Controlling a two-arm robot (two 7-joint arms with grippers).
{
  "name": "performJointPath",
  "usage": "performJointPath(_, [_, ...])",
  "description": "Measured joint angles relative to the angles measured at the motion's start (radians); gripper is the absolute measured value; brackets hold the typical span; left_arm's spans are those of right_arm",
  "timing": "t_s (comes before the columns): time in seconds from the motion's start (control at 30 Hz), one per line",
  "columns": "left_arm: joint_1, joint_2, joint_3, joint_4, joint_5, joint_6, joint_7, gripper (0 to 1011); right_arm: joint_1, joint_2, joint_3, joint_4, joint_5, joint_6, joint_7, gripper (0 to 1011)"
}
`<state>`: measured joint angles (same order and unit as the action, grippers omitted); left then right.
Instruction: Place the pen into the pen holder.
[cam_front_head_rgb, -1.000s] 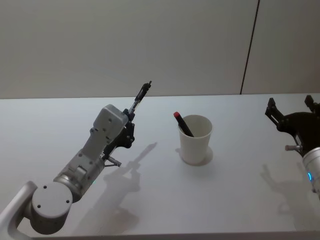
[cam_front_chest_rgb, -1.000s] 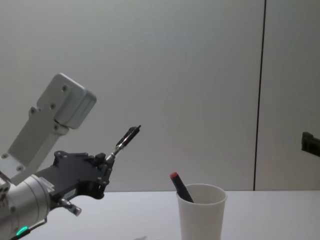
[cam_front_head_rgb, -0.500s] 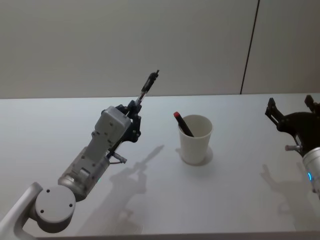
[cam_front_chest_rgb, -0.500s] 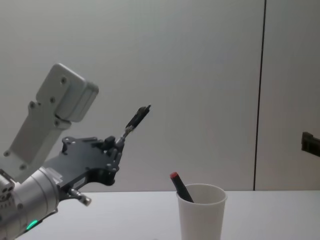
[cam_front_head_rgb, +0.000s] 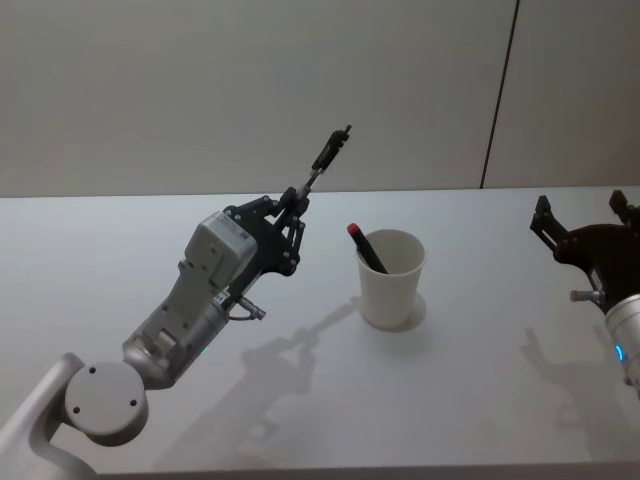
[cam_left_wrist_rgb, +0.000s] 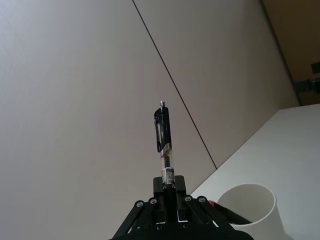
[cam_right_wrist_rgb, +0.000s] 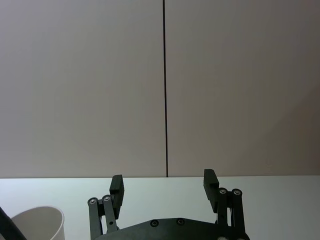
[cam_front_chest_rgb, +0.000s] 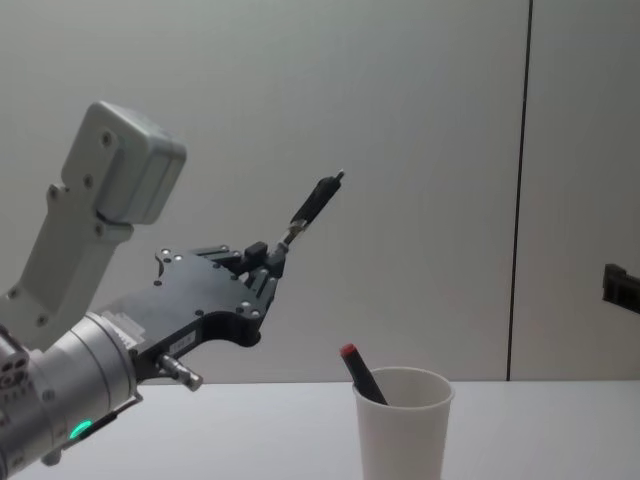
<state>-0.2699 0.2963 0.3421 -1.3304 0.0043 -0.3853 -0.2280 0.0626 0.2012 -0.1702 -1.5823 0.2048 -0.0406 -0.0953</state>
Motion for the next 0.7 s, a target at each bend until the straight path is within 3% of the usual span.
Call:
performJointPath(0.3, [-0.024,-0.008,-0.004,0.031,-0.027,-0.051,-0.058,137,0.0,0.0,0.0,0.0,0.0,0.0,0.0,1002])
performJointPath(0.7, [-0.037,-0.013,-0.006,0.048,-0.042,-0.08,-0.089,137,0.0,0.0,0.0,0.0,0.0,0.0,0.0,1002])
